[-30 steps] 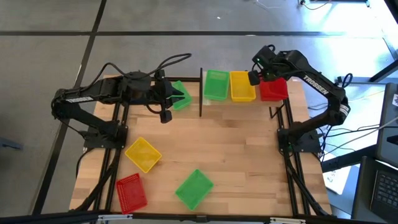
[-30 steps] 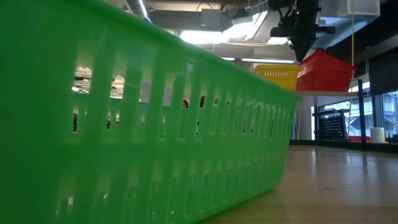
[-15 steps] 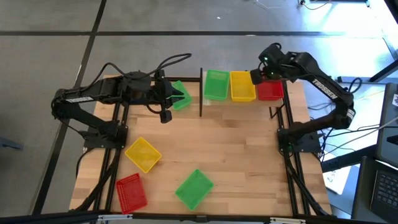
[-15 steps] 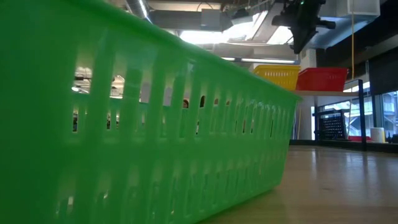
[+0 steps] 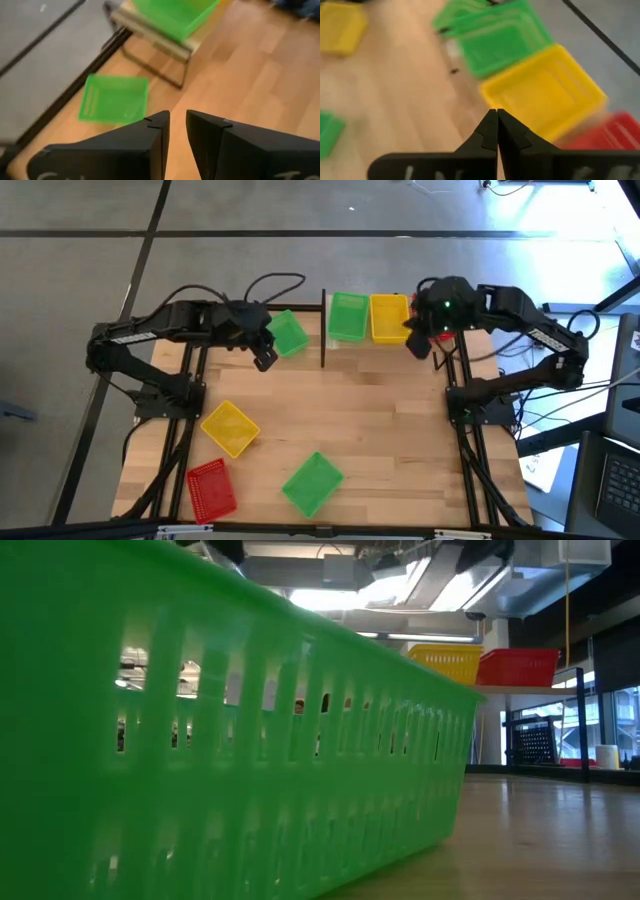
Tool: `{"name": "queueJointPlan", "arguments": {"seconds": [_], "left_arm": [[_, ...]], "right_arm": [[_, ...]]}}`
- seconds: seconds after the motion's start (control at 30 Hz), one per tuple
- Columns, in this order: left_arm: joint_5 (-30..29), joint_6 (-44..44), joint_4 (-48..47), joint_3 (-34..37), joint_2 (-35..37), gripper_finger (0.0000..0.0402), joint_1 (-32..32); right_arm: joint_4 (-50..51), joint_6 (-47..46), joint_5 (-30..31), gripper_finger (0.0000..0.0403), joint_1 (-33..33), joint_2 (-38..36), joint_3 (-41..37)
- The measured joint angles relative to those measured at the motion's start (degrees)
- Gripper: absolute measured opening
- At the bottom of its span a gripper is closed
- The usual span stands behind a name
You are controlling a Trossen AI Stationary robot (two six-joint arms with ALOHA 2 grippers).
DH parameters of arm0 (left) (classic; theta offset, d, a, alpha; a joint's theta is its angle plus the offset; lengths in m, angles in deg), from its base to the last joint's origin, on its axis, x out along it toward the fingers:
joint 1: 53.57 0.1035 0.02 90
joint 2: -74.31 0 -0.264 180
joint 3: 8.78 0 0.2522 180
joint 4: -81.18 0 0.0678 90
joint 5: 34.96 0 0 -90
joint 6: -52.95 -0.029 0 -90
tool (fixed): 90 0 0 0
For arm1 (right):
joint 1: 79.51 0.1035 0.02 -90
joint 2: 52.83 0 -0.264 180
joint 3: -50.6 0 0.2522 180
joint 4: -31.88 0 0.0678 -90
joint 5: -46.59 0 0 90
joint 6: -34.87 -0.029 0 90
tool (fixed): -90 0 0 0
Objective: Stack baskets on shelf by color
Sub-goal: Stack the bottom green bin on the green bin on the shelf
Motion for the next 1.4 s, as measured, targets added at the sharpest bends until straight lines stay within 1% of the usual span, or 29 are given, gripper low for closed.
{"name": "queueJointPlan", "arguments": {"seconds": [0.2,0.33,0.47,0.6,0.83,0.93,1.07,1.17,1.27,1.4], "left_arm": [[-0.01,1.43,-1.27,-0.04,0.07,0.0055,0.81],[-0.03,1.41,-1.35,-0.04,0.07,0.0055,0.83],[0.08,1.39,-1.63,-0.04,0.07,0.0055,0.72],[1.52,1.06,-4.21,-0.05,0.07,0.0055,0.19],[4.61,-1.69,-5.48,-0.07,0.07,0.0055,-2.30],[4.72,-2.08,-5.47,-0.07,0.12,0.0055,-3.84],[4.70,-3.13,-5.47,-0.07,0.48,0.0055,-5.83],[4.70,-3.16,-5.47,-0.07,0.46,0.0055,-7.11],[4.68,-3.16,-5.47,-0.07,0.46,0.0055,-8.33],[4.70,-3.14,-5.47,-0.07,0.46,0.0055,-9.66]], "right_arm": [[-4.37,6.80,-5.56,0.0000,8.85,2.42,0.00],[-5.37,6.61,-6.90,0.0000,15.54,5.75,0.00],[-5.70,0.44,-7.16,0.0000,21.76,9.70,0.00],[-6.44,-6.99,-7.52,0.0000,27.79,13.72,0.00],[-13.24,-15.72,-11.90,0.0000,36.76,21.92,0.00],[-15.88,-20.48,-13.68,0.0000,39.17,25.55,0.00],[-16.21,-26.25,-15.77,0.0003,40.51,30.10,0.00],[-16.63,-28.68,-17.90,0.0010,40.63,33.05,0.00],[-16.72,-30.74,-18.26,0.0017,40.08,35.32,0.00],[-18.07,-31.36,-20.12,0.0018,38.81,38.29,0.00]]}}
